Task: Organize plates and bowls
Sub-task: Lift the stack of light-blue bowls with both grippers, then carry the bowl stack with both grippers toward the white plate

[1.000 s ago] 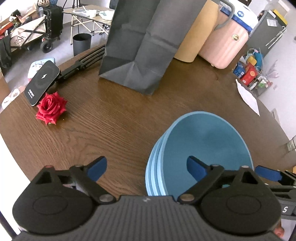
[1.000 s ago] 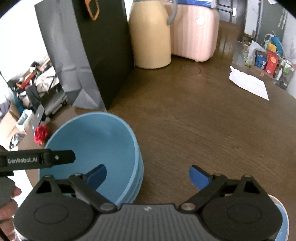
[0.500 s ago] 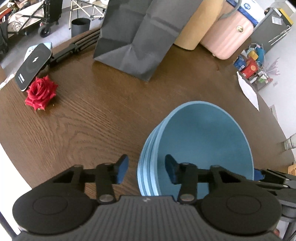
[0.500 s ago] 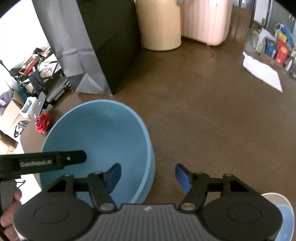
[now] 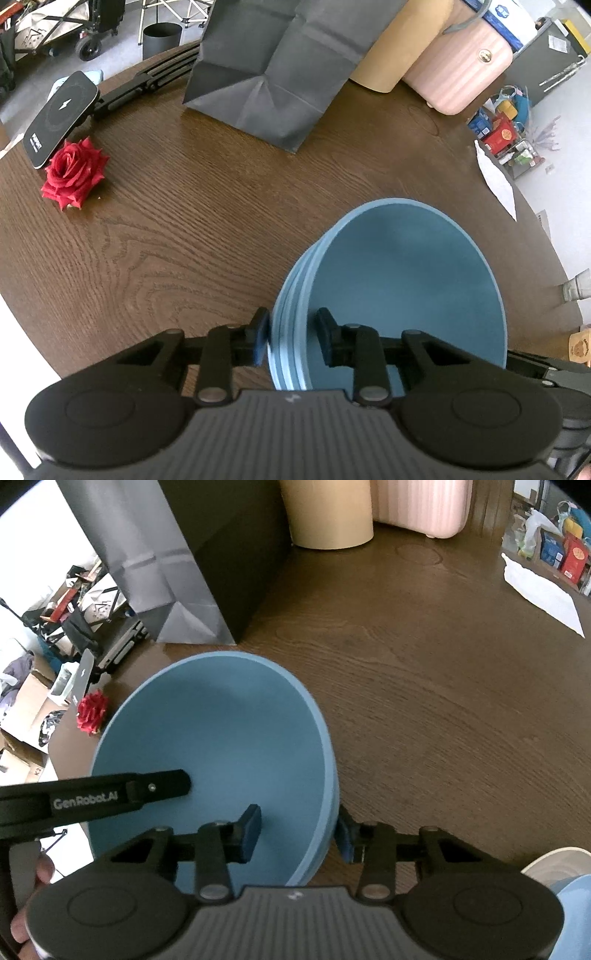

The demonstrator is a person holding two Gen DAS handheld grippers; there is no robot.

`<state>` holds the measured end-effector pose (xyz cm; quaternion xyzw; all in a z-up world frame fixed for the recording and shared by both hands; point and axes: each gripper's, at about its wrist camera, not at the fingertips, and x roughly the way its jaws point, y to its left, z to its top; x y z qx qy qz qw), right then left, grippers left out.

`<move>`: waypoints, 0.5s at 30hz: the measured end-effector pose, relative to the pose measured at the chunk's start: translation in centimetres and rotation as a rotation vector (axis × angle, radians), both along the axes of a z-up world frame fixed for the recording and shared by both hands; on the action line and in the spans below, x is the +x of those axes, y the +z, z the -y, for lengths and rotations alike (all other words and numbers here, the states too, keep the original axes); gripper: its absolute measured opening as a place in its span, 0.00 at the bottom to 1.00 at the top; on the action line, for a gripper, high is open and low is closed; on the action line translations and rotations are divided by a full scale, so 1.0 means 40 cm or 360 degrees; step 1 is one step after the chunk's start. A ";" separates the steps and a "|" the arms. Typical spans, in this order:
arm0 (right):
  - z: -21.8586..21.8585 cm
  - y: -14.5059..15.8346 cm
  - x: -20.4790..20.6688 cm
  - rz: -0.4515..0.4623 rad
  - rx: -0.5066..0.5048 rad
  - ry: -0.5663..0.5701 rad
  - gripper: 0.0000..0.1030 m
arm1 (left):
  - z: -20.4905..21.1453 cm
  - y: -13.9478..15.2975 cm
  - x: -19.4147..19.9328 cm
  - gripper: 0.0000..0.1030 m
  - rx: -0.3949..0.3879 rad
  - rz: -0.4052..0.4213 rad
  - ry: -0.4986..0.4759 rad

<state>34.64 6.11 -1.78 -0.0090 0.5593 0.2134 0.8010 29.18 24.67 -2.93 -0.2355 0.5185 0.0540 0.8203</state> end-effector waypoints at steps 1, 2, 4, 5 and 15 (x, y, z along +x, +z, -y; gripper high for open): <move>0.000 0.000 0.002 0.0001 -0.0002 -0.0005 0.34 | 0.000 0.001 -0.001 0.28 -0.0001 -0.0001 0.0008; -0.001 0.000 0.003 0.0000 -0.0004 -0.0009 0.32 | 0.000 0.001 0.000 0.28 0.0001 -0.0004 0.0016; -0.003 -0.001 0.003 0.0005 -0.0013 -0.0010 0.30 | 0.001 0.002 0.003 0.28 0.0014 -0.0010 0.0024; -0.006 -0.001 0.004 0.0007 -0.0016 -0.0009 0.30 | 0.003 0.002 0.004 0.28 0.0022 -0.0012 0.0025; -0.014 0.003 -0.002 0.0034 -0.0044 -0.0012 0.30 | 0.015 0.004 0.005 0.28 0.0070 -0.0026 0.0032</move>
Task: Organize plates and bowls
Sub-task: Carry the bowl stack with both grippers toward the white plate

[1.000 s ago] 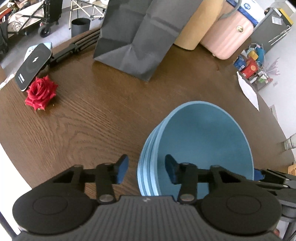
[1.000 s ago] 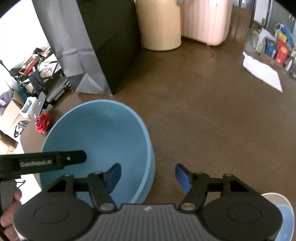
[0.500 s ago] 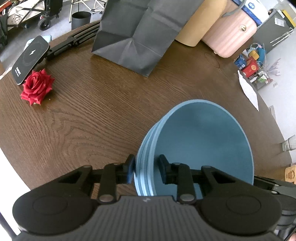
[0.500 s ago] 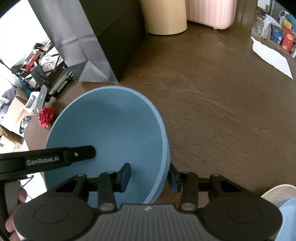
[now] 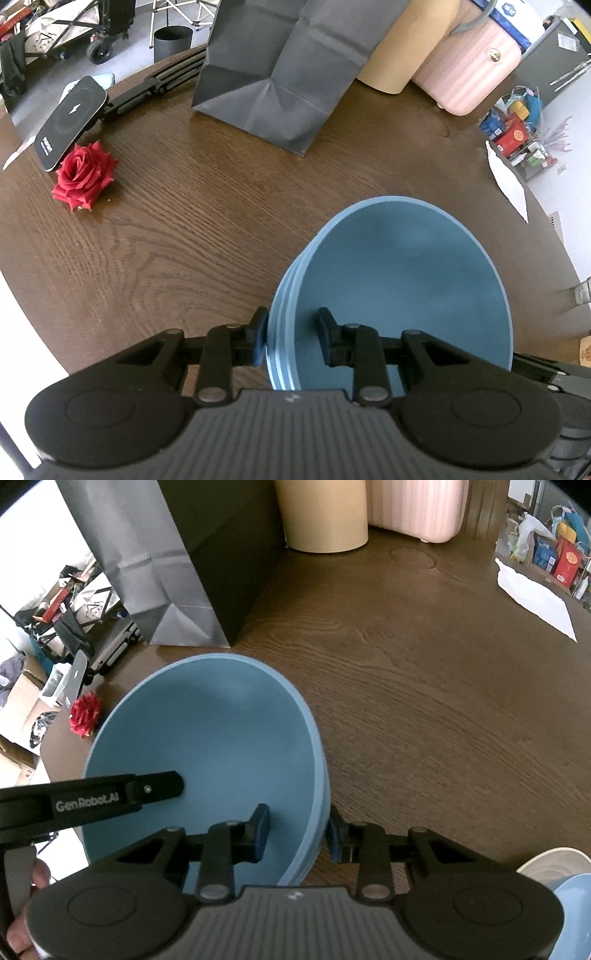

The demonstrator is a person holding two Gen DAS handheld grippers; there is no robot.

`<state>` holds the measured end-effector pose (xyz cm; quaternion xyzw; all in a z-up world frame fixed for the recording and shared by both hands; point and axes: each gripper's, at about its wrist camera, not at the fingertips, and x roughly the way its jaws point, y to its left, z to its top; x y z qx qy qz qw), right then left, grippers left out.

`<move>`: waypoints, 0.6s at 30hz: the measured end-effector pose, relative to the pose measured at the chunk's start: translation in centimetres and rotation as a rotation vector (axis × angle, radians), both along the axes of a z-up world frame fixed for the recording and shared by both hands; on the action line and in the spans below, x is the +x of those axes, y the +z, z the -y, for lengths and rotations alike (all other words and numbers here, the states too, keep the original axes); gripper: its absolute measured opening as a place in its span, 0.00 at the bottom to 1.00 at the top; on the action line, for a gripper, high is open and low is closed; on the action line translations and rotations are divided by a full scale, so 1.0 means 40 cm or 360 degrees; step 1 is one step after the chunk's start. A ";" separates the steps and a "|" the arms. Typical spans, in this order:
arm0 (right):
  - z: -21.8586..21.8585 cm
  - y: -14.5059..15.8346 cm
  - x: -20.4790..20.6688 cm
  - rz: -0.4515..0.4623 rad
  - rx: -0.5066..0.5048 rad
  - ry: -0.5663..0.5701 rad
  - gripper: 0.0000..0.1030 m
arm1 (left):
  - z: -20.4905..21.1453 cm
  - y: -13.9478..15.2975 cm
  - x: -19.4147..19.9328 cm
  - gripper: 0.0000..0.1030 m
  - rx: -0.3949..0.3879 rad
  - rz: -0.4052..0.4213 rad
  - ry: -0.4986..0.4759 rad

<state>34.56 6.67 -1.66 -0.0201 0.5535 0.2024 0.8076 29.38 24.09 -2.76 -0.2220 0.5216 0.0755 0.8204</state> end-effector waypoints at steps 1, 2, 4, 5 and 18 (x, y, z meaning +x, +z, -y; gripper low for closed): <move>0.001 0.000 -0.001 0.0001 0.0002 -0.0003 0.30 | 0.000 0.001 -0.001 0.28 0.0002 -0.0001 0.0000; 0.001 0.001 -0.002 0.0002 0.0002 -0.0004 0.30 | 0.001 0.001 -0.001 0.28 0.0003 -0.0002 0.0001; 0.001 0.001 -0.004 0.0005 0.0004 -0.0008 0.30 | 0.001 0.002 -0.002 0.28 0.0007 -0.0004 0.0000; 0.001 0.002 -0.005 0.0007 0.0004 -0.0008 0.30 | 0.002 0.003 -0.002 0.28 0.0010 -0.0005 -0.0001; 0.008 0.019 -0.020 0.0048 0.0011 -0.0015 0.30 | 0.006 0.014 -0.015 0.27 0.0019 0.0008 -0.0004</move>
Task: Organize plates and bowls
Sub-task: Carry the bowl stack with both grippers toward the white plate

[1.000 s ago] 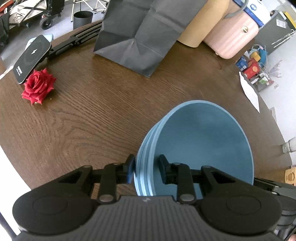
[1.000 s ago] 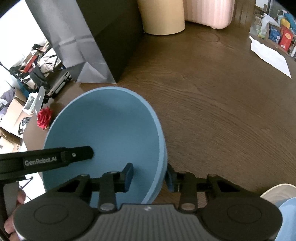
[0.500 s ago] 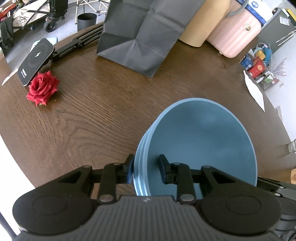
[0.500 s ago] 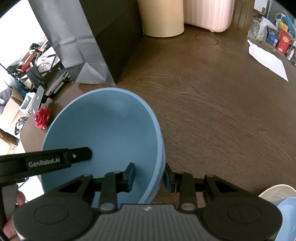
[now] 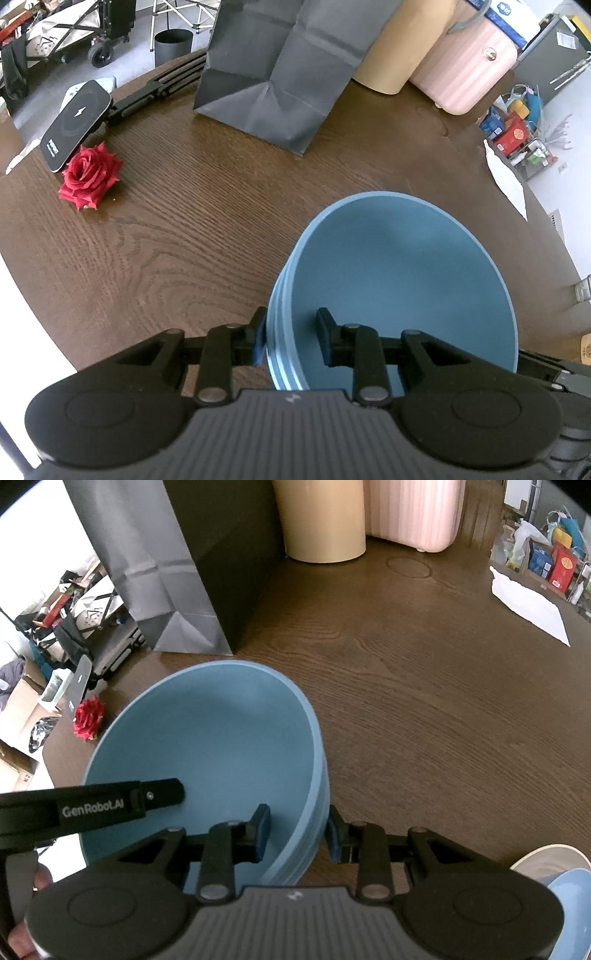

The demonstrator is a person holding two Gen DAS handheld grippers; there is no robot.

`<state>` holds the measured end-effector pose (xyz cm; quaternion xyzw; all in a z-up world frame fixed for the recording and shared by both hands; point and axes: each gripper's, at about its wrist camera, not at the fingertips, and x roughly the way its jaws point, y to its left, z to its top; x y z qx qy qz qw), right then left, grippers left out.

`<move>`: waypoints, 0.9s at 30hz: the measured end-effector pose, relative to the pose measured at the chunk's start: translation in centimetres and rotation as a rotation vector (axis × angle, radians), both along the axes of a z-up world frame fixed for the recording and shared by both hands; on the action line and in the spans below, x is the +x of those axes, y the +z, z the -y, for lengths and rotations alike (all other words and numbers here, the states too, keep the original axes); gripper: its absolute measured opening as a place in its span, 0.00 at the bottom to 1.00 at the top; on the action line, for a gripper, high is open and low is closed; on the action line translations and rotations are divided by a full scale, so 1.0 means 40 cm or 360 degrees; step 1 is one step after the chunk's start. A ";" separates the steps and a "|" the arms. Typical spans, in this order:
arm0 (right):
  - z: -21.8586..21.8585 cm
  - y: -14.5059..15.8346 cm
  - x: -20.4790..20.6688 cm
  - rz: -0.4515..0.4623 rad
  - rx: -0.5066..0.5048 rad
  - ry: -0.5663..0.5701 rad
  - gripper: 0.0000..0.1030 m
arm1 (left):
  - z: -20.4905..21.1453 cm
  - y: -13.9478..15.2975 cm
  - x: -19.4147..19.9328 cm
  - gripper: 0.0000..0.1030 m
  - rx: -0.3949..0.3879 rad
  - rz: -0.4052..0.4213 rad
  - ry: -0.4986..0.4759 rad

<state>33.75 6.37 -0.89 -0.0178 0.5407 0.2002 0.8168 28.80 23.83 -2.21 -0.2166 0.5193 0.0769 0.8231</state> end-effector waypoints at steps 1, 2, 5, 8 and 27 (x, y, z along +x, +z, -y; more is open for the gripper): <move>0.001 0.001 -0.001 0.0002 0.0002 0.0000 0.30 | 0.000 0.001 -0.002 0.27 0.0000 0.0001 0.0001; 0.002 0.002 -0.003 0.0004 0.0003 0.0001 0.30 | 0.001 0.003 -0.003 0.27 -0.0001 0.0001 0.0003; 0.004 0.006 -0.009 0.0007 0.0006 0.0000 0.30 | 0.002 0.008 -0.007 0.27 0.0006 0.0008 0.0004; 0.006 0.012 -0.014 0.0016 0.0009 0.0001 0.30 | 0.003 0.013 -0.013 0.27 0.0006 0.0014 0.0004; 0.045 0.062 -0.087 0.0089 0.0042 -0.0029 0.30 | 0.034 0.068 -0.075 0.27 0.0029 0.0094 -0.0029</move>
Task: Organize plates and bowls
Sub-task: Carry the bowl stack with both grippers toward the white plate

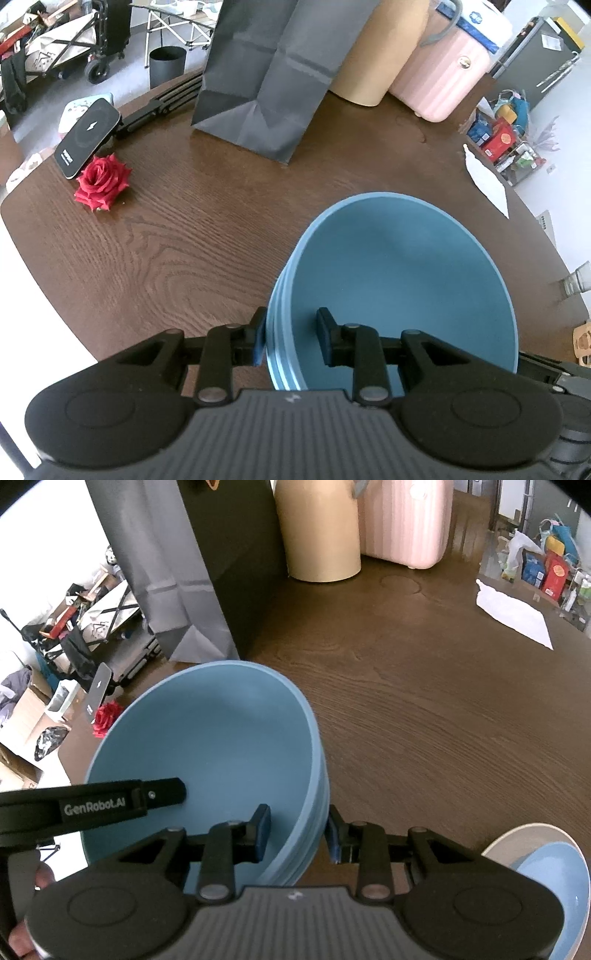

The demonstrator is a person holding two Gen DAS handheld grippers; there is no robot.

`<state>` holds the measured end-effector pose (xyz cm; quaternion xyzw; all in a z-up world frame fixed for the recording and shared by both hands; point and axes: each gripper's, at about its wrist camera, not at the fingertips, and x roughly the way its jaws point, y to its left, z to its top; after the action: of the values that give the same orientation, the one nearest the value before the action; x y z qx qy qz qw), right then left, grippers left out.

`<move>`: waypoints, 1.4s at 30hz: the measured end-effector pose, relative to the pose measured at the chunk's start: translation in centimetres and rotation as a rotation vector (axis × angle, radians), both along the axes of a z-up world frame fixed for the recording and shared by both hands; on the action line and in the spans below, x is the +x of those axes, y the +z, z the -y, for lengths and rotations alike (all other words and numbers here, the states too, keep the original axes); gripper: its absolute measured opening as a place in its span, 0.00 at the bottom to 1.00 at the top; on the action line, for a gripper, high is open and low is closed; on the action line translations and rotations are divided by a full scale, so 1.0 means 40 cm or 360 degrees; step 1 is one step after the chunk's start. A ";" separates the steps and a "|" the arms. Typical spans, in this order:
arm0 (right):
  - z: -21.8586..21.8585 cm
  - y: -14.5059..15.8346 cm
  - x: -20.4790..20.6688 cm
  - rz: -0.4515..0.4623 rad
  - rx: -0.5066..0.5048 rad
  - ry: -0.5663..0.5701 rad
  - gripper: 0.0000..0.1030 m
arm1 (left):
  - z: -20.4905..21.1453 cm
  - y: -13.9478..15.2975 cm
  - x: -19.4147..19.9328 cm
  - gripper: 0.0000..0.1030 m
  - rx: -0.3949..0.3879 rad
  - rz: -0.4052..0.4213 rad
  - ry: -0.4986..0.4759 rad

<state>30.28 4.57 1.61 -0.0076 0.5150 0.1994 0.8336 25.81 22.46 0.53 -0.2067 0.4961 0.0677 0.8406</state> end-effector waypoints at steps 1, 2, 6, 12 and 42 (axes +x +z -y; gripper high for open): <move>0.003 0.003 -0.006 0.0005 0.0002 -0.0005 0.30 | 0.002 0.002 -0.003 0.27 0.0001 0.0004 -0.0005; 0.007 0.006 -0.012 0.0010 0.0004 -0.0010 0.30 | 0.005 0.005 -0.007 0.27 0.0001 0.0011 -0.0011; 0.023 0.017 -0.034 0.0026 0.0015 -0.0026 0.30 | 0.016 0.014 -0.022 0.27 -0.0005 0.0025 -0.0025; 0.056 0.029 -0.072 0.0053 0.0030 -0.0063 0.30 | 0.048 0.031 -0.048 0.27 0.0012 0.0055 -0.0057; 0.308 0.057 -0.204 0.0151 0.0061 -0.0296 0.30 | 0.293 0.063 -0.115 0.27 0.0029 0.0120 -0.0283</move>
<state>22.11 -7.75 3.87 0.0467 0.4697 0.1304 0.8719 21.20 10.74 3.06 -0.1565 0.4798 -0.0103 0.8632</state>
